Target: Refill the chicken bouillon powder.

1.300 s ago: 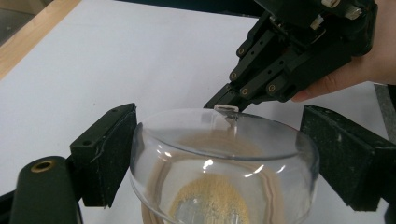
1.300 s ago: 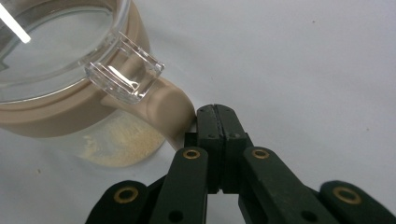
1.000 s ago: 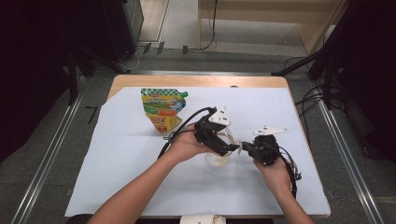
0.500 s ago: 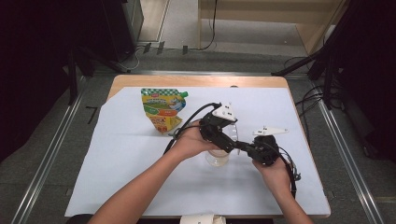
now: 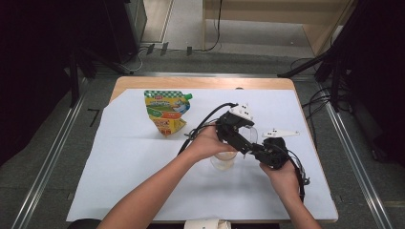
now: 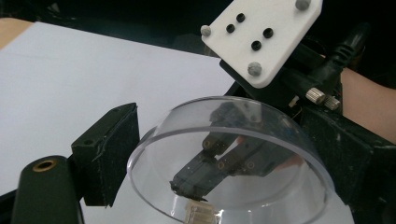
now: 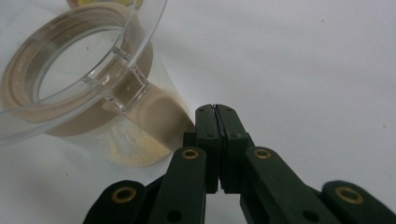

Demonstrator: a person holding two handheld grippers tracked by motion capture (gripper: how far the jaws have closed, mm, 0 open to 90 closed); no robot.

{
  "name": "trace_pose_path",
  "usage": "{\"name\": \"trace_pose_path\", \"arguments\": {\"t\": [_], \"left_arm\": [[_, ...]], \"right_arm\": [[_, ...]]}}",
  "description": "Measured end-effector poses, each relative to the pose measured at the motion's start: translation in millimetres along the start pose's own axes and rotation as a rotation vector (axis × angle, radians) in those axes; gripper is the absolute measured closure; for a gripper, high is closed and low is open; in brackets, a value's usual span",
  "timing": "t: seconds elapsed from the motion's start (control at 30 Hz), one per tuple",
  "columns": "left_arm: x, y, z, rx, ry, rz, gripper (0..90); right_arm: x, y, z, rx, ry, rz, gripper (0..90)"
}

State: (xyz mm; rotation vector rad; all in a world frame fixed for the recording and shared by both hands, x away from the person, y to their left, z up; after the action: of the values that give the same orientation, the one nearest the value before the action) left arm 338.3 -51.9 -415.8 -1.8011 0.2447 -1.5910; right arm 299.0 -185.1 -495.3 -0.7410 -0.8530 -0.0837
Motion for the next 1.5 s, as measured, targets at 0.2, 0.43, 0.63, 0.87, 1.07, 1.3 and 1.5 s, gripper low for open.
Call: {"name": "trace_pose_path", "arguments": {"t": [0.2, 0.43, 0.63, 0.87, 1.07, 1.3, 1.5], "left_arm": [[0.9, -2.2, 0.7, -0.020, -0.009, -0.004, 10.9], [7.6, -11.8, 0.9, -0.025, -0.008, -0.012, 8.9], [11.7, -32.6, 0.0, -0.013, -0.003, -0.024, 9.6], [6.8, -68.8, 10.2, 0.027, -0.017, -0.028, 15.3], [-19.5, -95.4, 24.3, 0.040, -0.058, -0.018, 35.2], [-34.9, -115.8, 38.8, 0.075, -0.102, -0.023, 49.0], [-48.3, -128.6, 50.0, 0.107, -0.151, 0.019, 45.4]], "right_arm": [[0.3, 0.4, -0.7, 0.002, 0.003, -0.002, 89.9], [1.3, -6.6, -1.8, -0.007, -0.001, -0.021, 89.6], [0.2, -23.4, 0.1, -0.021, -0.004, -0.047, 88.6], [-12.4, -41.3, 31.5, 0.040, -0.052, -0.029, 84.3], [-21.8, -31.4, 68.2, 0.140, -0.128, 0.006, 78.6], [-27.1, -7.3, 97.8, 0.230, -0.185, 0.065, 72.1], [-28.1, 5.3, 105.2, 0.283, -0.206, 0.067, 65.5]]}}
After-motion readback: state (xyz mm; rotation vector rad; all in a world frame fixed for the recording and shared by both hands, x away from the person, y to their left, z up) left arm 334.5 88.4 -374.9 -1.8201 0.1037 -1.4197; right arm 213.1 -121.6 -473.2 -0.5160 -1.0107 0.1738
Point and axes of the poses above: each handheld gripper's, and its own axes: y roughly forward along the jaws, x roughly out of its top, z roughly to its left, the point moved 3 cm from there along y, roughly forward along the jaws, and after that the axes turned 15 degrees about x, right-handed, at the moved point
